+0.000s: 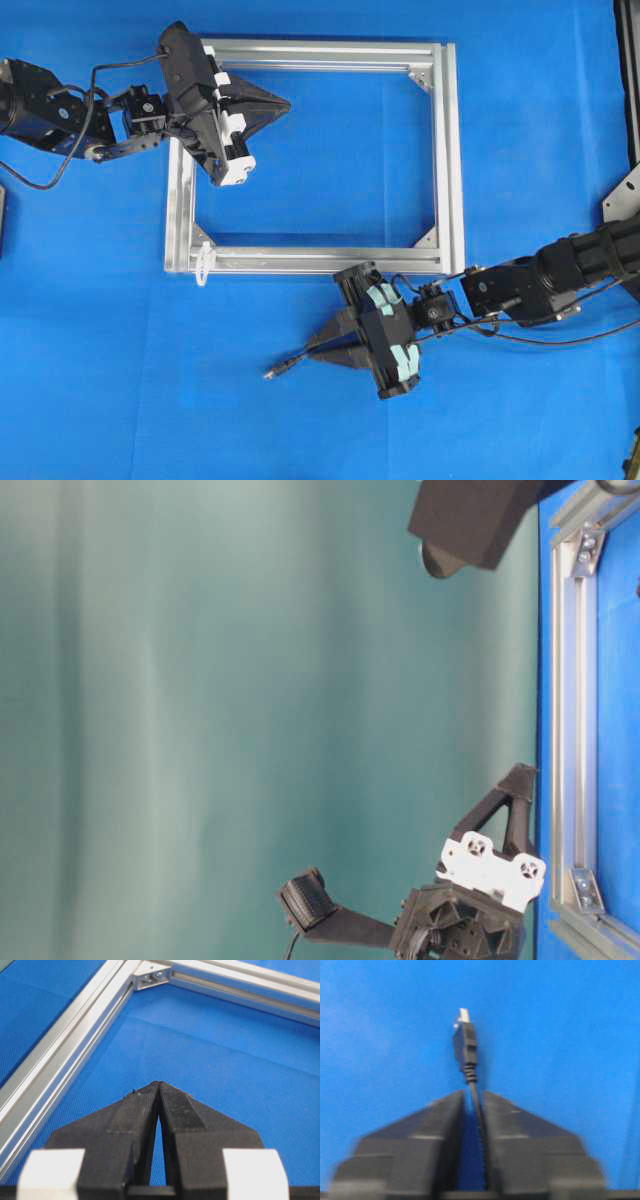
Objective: Insert the wire through the string loop located on the left side.
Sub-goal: 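Close the right gripper on the cable just behind the USB plug and lift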
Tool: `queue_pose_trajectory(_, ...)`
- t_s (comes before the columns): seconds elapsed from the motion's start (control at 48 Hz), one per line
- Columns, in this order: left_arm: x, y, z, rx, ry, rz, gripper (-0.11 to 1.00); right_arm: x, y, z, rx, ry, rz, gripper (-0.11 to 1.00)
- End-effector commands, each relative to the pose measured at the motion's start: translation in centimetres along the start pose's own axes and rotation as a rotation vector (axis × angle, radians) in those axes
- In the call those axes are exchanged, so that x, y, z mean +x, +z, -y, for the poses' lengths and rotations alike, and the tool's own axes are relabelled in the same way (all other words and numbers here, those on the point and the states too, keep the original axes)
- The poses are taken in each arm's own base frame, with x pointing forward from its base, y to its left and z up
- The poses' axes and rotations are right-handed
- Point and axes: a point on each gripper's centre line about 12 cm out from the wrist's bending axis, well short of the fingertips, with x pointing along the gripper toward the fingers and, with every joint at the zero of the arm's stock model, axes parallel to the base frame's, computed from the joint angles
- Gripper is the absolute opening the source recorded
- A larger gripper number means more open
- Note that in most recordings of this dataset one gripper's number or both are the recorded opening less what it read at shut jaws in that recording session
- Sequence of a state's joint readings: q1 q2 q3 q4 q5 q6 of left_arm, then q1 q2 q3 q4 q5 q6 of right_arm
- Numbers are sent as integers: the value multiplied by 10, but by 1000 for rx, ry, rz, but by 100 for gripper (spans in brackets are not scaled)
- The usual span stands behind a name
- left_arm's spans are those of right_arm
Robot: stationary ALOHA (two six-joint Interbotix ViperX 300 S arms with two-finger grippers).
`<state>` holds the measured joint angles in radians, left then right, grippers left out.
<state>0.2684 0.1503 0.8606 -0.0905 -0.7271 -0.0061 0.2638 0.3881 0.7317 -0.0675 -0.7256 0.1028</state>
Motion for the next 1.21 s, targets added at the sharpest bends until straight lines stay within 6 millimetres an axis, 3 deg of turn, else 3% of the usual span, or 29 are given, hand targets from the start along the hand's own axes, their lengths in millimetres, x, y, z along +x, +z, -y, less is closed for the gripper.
queue_pose_trajectory(0.0,-3,15,1,0,-5,46,0,-1,9,3,5,-7,27,4)
queue_pose_trajectory(0.062,-3,15,1,0,-5,46,0,-1,10,3,5,-6,28,0)
queue_pose_trajectory(0.396,-3,15,1,0,-5,44,0,-3,14,2,-1,-4,23,0)
queue_pose_trajectory(0.625,-3,14,0,0,-3,43,0,-13,33,1,-9,-10,0,0)
queue_pose_trajectory(0.895,-4,14,1,0,-5,40,0,-32,69,-1,-18,-15,14,0)
queue_pose_trajectory(1.187,-5,10,1,0,-4,21,0,-34,73,-1,-19,-17,12,0)
